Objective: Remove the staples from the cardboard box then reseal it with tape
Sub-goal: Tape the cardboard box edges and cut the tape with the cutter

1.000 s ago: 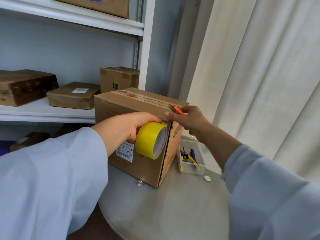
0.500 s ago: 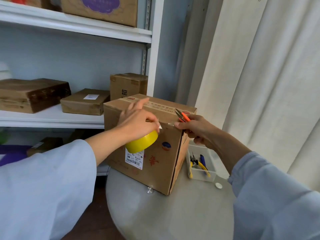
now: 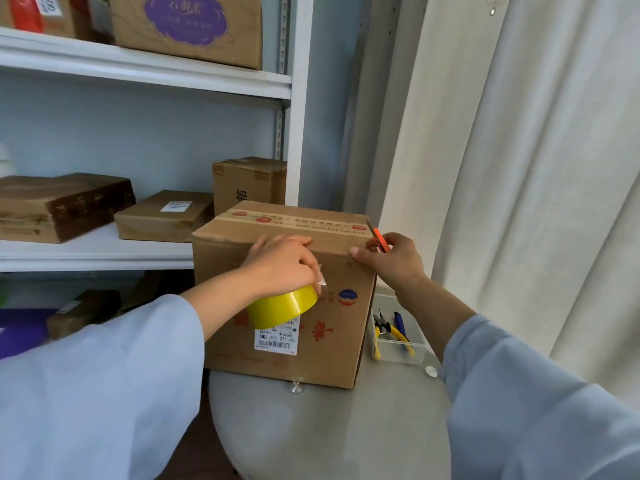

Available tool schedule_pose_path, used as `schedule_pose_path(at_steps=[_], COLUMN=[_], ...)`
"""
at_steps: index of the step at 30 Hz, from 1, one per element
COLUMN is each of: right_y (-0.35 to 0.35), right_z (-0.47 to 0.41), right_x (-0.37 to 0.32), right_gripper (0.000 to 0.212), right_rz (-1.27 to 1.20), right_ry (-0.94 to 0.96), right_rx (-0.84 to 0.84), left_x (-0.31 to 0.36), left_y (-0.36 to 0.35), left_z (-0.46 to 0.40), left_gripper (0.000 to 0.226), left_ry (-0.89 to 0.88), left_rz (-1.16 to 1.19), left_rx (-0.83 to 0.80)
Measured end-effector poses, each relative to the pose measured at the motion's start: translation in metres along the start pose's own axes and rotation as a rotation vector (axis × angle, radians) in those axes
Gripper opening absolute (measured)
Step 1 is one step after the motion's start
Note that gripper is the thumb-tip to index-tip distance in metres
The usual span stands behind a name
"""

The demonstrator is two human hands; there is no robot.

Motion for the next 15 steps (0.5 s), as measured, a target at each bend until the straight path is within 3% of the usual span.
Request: schedule_pose_path(at_steps=[5,8,12,15], right_y=[0.02,0.024,0.012,0.007], right_z=[-0.004,0.0,0.0,-0.006], right_x=[0.005,0.01,0.013,0.01], right_gripper=[0.008,0.002,0.016,0.008], right_rz=[0.102,0.126,0.147,0.196], right_ry=[0.03,0.024,-0.015,-0.032], right_rx=[0.205,0.255,0.177,0.128], left_x=[0.0,-0.019,-0.02,0.003], left_y=[0.024,0.027,0.014,0.004], left_z=[0.001,0.003,0.012,0.01], left_gripper=[0.009,0.014,0.024,0.024], left_ry=[0.024,0.091,0.209,0.142], left_rz=[0.373,0.245,-0.02,0.052], left_rx=[0.037,-0.026,-0.067,-0.134])
Point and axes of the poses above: each hand's wrist, its own z-axis away from the middle knuckle, its own y-axis out of the back of the hand, x = y × z, the point moved 4 cm from there along -z, towards the middle knuckle, and after that the axes turned 5 degrees about -y, right-handed, at the moved point
